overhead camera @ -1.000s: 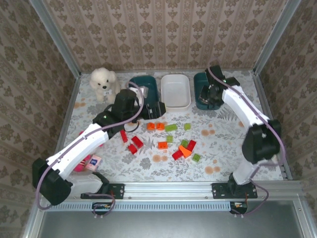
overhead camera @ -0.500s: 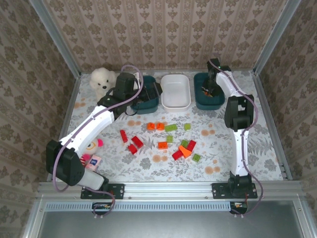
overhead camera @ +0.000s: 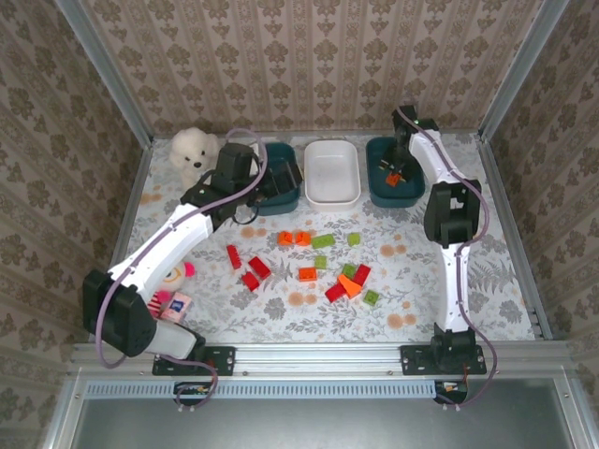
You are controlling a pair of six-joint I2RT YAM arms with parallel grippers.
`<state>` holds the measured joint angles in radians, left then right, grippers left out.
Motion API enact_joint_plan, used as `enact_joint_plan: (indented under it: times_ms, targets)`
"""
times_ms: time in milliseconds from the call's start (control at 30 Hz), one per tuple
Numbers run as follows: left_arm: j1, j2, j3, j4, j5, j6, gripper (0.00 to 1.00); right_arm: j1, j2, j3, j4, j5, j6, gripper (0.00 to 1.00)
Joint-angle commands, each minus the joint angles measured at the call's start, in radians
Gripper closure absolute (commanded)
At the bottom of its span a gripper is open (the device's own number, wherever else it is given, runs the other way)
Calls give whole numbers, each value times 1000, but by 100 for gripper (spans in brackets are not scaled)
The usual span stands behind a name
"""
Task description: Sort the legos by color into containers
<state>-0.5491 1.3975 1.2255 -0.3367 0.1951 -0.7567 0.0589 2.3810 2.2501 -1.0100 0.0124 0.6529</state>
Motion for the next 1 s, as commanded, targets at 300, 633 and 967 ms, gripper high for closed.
enact_joint_plan:
  times_ms: [300, 633, 967]
  targets:
    - [57, -195, -175, -510, -284, -105, 9, 332, -858, -724, 517, -303, -183, 36]
    - [179, -67, -329, -385, -233, -107, 22, 680, -1295, -1348, 813, -355, -65, 24]
    - [216, 130, -315, -266, -192, -43, 36, 725, -1329, -1359, 731, -319, -65, 23]
